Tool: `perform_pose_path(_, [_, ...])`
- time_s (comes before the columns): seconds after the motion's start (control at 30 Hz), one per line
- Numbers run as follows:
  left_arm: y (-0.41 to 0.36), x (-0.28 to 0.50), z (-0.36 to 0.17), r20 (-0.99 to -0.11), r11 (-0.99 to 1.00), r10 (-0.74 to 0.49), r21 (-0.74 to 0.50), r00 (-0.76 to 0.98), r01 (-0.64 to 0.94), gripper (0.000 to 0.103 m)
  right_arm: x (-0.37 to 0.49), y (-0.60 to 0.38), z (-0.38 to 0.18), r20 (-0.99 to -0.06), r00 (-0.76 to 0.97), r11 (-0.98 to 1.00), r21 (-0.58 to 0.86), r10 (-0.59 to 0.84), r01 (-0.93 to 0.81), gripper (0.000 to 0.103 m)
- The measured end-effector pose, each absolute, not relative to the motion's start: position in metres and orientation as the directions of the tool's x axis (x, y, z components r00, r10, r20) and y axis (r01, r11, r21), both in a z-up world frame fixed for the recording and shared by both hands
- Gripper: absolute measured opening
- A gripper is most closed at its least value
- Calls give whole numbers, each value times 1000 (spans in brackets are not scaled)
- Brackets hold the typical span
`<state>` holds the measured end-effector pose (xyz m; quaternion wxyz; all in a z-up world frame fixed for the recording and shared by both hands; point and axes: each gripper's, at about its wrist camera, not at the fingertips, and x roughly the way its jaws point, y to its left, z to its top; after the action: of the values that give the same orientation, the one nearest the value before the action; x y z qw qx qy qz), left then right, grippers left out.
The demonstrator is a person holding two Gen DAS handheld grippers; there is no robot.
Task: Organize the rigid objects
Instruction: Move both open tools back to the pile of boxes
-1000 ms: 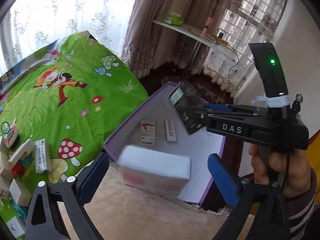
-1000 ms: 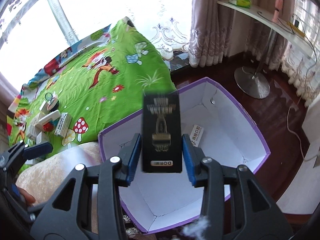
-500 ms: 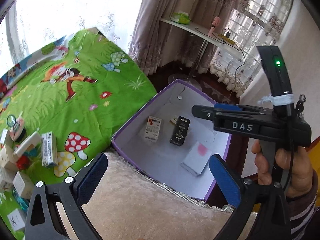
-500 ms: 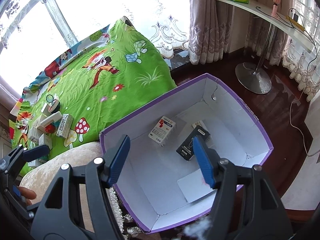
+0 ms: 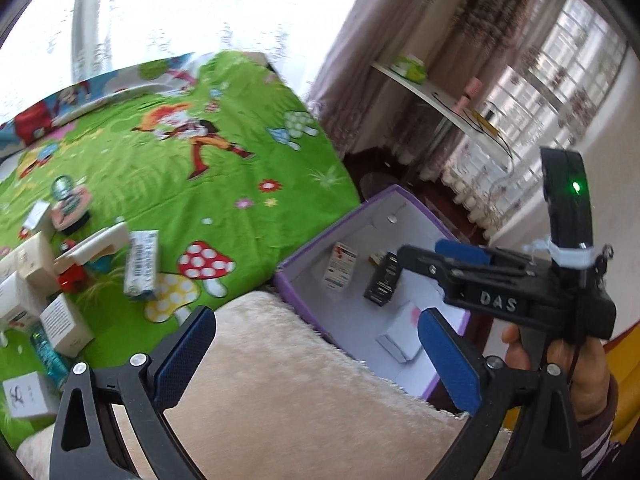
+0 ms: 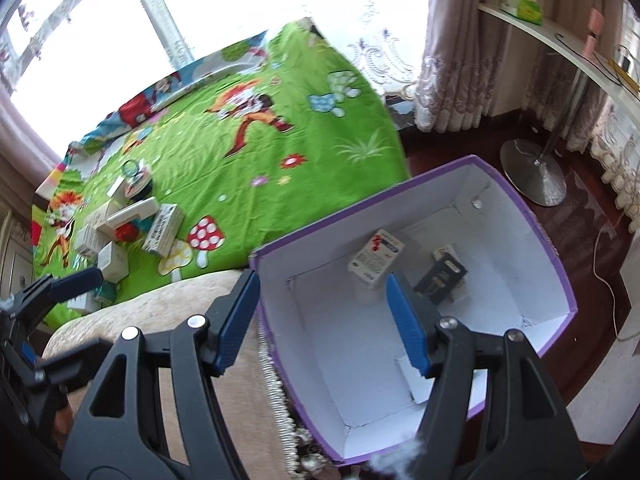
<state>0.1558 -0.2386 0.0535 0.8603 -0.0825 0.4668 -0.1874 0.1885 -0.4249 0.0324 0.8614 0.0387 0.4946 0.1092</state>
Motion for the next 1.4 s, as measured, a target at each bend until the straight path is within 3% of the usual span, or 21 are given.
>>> perform_pose_path(0.93, [-97,118,42,-766,918,-236,-378,598,-121,102,173,-319,13,-874,348,904,202,339,-376,70])
perform_pose_path(1.2, [-49,101,30,-796,894,-193,-384,574,-231,102,175,-307,7,-886,321,899,199,335,-389,71])
perform_pose_path(1.4, [-18,93,17,-849,899,-114,-309,515,-311,102,177,-300,1,-895,299,896,200,332,-397,71])
